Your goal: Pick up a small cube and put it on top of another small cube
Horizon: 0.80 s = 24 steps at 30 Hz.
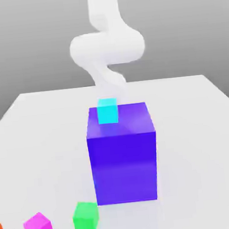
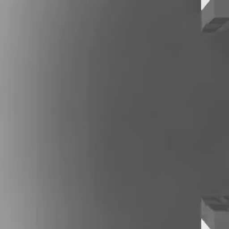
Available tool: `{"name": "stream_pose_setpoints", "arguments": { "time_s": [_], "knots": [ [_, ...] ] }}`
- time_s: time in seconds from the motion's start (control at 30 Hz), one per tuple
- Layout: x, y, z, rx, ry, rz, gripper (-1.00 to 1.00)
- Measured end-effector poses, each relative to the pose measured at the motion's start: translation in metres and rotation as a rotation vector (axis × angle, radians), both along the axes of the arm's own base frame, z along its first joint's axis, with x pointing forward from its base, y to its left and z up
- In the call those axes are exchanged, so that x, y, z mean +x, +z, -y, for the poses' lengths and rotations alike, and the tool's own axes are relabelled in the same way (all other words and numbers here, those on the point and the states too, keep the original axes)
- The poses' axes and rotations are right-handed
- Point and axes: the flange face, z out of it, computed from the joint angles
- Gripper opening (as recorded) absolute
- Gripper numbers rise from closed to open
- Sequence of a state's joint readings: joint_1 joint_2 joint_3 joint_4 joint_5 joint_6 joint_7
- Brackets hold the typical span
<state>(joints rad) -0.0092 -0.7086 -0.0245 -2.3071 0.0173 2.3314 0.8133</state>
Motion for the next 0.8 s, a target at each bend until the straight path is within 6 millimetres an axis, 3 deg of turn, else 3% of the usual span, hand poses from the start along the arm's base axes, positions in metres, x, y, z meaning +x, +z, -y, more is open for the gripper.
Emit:
{"name": "stream_pose_setpoints", "arguments": {
  "time_s": [0.2, 0.4, 0.6, 0.8],
  "knots": [
    [0.067, -0.093, 0.041, 0.095, -0.109, -0.161, 0.0],
    [0.106, -0.196, 0.084, 0.17, -0.238, -0.315, 0.0],
    [0.117, -0.305, 0.131, 0.224, -0.391, -0.464, 0.0],
    [0.101, -0.414, 0.171, 0.249, -0.549, -0.608, 0.0]
  ]
}}
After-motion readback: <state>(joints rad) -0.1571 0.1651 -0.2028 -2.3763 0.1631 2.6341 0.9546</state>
